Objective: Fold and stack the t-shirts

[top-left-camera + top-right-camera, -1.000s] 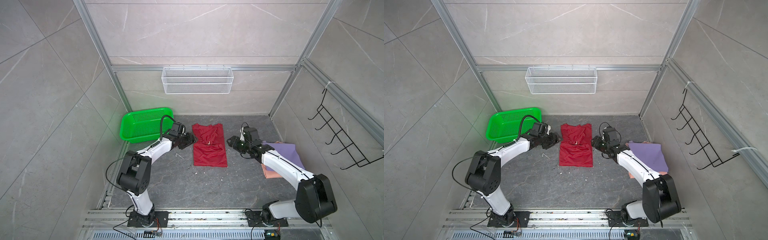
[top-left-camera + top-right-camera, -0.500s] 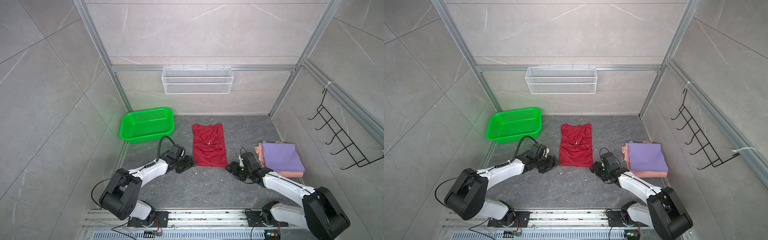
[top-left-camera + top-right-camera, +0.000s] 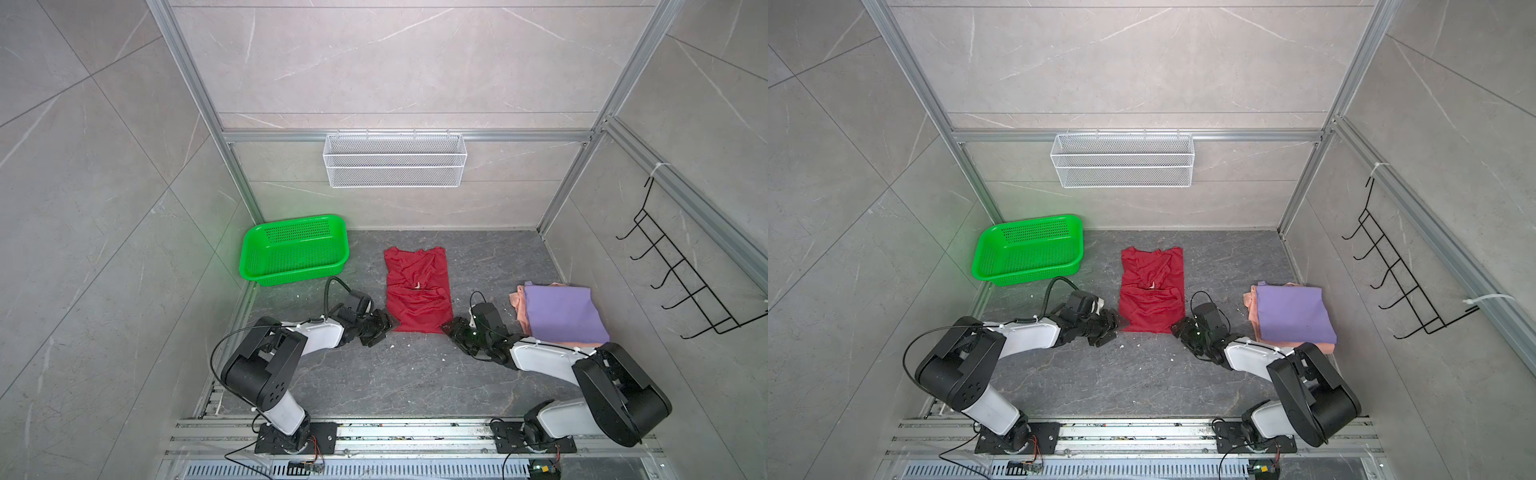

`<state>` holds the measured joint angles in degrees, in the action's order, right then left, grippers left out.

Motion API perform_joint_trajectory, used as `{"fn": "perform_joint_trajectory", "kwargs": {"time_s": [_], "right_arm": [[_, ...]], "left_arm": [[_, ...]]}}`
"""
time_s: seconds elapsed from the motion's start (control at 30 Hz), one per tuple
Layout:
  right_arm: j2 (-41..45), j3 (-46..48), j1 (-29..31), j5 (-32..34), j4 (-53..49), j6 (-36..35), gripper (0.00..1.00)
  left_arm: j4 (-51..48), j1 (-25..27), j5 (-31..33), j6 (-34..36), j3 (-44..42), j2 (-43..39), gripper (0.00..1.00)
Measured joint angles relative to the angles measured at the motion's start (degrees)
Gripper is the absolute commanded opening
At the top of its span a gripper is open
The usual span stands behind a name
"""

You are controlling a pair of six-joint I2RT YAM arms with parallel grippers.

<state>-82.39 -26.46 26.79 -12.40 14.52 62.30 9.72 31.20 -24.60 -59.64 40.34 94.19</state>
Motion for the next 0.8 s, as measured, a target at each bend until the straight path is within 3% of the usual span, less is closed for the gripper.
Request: {"fn": "perform_joint_trajectory", "kwargs": {"time_s": [0.07, 0.17, 0.23, 0.3, 0.4, 0.57, 0.8], "right_arm": [[-1.33, -0.37, 0.00, 0.50, 1.62, 0.37, 0.53], [-4.00, -1.36, 0.00, 1.46, 3.34, 0.92, 0.27], [-5.97, -2.34, 0.00, 2.03, 3.45, 0.92, 0.13], [-6.97, -3.06, 0.00, 2.34, 2.97, 0.81, 0.06], [-7.13, -3.52, 0.00, 2.58, 1.88, 0.07, 0.00], [-3.52, -2.89, 0.59, 2.56, -2.64, -1.81, 0.00], [9.31, 0.72, 8.33, 3.69, -13.90, -4.02, 0.00]], "left_arm": [[1.44, 0.04, -0.20, -0.42, 0.44, 1.22, 0.61], [2.73, 0.04, -0.55, -0.74, 1.27, 3.19, 0.42], [3.15, 0.07, -0.59, -0.74, 1.75, 4.37, 0.21], [2.84, 0.04, 0.09, -0.59, 1.88, 5.33, 0.01], [2.58, 0.04, 0.50, -0.28, 1.88, 5.51, 0.00], [1.92, 0.22, 0.61, -0.20, 0.46, 3.72, 0.00], [-4.66, 5.57, 3.19, -0.44, -7.43, -9.16, 0.00]]}}
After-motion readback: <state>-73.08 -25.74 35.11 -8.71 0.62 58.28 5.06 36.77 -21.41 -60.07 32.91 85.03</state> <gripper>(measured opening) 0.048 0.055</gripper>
